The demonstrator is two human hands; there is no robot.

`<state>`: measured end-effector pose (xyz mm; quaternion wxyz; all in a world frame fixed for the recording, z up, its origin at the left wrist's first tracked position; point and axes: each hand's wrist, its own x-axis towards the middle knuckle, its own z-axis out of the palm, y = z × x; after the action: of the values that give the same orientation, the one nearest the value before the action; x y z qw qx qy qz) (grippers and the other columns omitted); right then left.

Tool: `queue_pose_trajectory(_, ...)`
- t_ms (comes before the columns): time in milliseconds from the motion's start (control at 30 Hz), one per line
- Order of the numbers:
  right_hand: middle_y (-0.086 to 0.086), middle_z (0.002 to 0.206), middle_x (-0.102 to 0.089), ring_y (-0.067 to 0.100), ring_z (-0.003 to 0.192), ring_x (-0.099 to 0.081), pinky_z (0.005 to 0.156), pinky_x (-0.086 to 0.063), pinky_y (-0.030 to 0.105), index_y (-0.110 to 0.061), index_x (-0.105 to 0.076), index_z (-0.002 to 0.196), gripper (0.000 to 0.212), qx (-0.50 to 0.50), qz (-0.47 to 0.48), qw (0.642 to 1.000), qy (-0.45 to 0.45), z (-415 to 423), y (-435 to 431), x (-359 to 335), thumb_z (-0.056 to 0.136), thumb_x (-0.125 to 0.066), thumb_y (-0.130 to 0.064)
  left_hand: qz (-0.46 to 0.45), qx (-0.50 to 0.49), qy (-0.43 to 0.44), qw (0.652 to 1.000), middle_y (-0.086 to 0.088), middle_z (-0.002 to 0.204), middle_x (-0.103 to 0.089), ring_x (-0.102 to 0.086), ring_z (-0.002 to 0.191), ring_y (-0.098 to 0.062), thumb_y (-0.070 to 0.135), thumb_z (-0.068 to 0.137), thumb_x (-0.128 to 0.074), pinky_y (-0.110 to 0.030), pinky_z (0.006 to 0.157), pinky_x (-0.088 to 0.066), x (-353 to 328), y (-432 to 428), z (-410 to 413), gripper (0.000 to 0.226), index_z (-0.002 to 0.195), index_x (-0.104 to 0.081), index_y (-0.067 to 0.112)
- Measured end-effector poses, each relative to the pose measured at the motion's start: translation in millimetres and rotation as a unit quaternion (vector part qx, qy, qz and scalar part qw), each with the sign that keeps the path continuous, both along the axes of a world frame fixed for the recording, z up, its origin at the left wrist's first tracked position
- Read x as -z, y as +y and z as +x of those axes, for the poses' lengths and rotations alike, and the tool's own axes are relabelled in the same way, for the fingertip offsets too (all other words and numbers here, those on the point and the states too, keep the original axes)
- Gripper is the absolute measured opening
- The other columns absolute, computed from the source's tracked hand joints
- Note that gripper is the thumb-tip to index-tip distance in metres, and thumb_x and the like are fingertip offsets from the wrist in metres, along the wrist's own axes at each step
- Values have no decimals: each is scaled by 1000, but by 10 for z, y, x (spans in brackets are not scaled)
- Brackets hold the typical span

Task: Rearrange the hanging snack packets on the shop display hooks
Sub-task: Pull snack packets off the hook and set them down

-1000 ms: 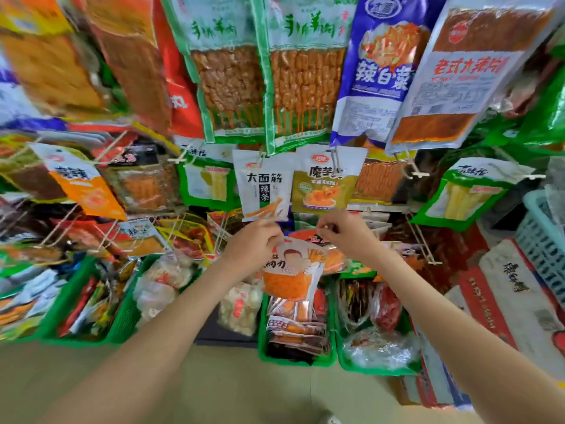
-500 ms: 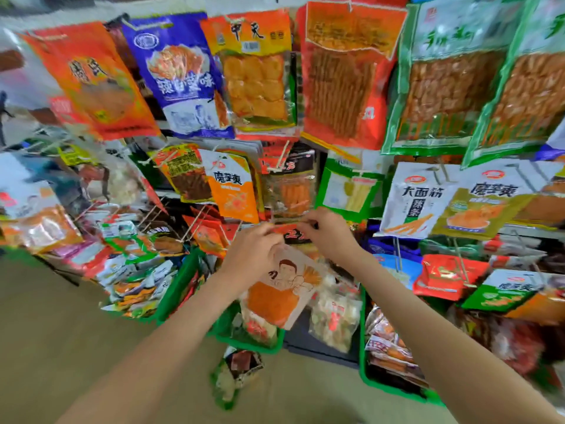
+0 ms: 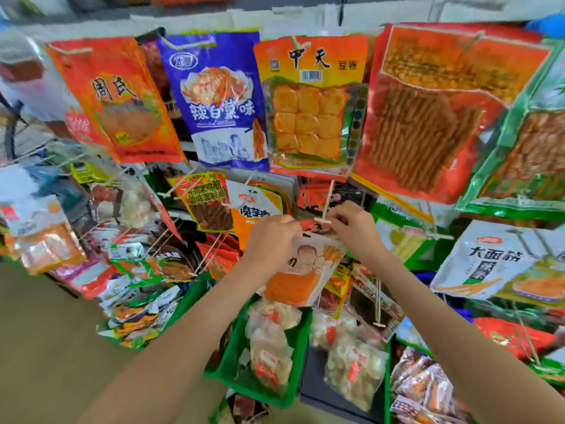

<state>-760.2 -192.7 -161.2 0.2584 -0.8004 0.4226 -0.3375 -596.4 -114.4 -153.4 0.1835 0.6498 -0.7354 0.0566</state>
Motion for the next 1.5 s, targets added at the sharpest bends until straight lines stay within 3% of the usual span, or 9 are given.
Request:
queue_pose_trajectory(400,0,90,-57,4,71,-55,62,-40,6,-13,-67,84,9,78,90,992,-45,81,-82,-7,88,-59,-10,42,106,5,993,0,97,-64,-57,91,-19,18,96,-47,-32,82,-45,-34,-418,265,21,100,-67,13)
queue_pose_trajectory(667,5,89,-60,15,76,-54,69,-43,22,-3,-68,87,10,161,48,985,24,165,-83,-116,87,-61,-10,60,91,50,993,0,109,-58,-56,99,-19,16,95,-49,-31,78,-47,-70,-566,327,21,103,-68,12)
queue_pose_trajectory(833,2,87,-60,20,85,-58,74,-46,25,-10,-67,91,7,142,100,984,38,83,-61,-270,87,-61,-12,42,74,13,996,1,87,-59,-57,86,-22,13,93,-47,-27,59,-33,-236,-571,459,17,88,-62,17)
queue_pose_trajectory(967,-7,77,-51,27,112,-52,91,-40,31,-5,-69,90,13,141,68,983,91,184,-84,-239,90,-58,-13,71,46,-12,996,3,73,-58,-59,75,-23,14,92,-46,-27,52,-29,-282,-524,547,16,82,-55,23)
queue_pose_trajectory(1100,5,85,-52,27,101,-54,83,-40,25,-1,-66,94,14,178,45,978,95,250,-188,-143,90,-55,-9,78,45,21,996,2,71,-60,-55,67,-19,12,92,-44,-27,54,-29,-215,-457,630,19,85,-59,20)
queue_pose_trajectory(1200,7,105,-49,16,84,-50,72,-40,23,-6,-55,111,23,217,37,974,48,254,-159,-25,88,-58,-9,81,55,29,995,3,69,-57,-53,66,-18,16,95,-43,-27,51,-27,-158,-399,683,19,83,-57,22)
queue_pose_trajectory(1367,1,114,-49,16,94,-52,72,-41,19,-10,-39,128,42,210,23,973,-96,273,222,277,90,-55,-8,86,88,32,992,1,76,-65,-57,69,-19,30,99,-40,-27,52,-31,-1,-217,720,25,94,-62,21)
queue_pose_trajectory(1433,-1,109,-59,14,98,-57,79,-47,26,-18,-47,117,27,134,120,976,-126,296,390,361,93,-54,-27,100,96,57,989,1,69,-61,-51,62,-18,28,98,-43,-27,50,-31,85,-146,745,23,92,-64,20)
queue_pose_trajectory(1500,-4,114,-62,15,109,-57,94,-46,38,-24,-55,114,39,56,239,957,-158,292,480,502,87,-52,-53,122,96,89,984,3,65,-57,-48,55,-14,26,97,-46,-26,46,-29,164,-108,766,23,88,-65,18)
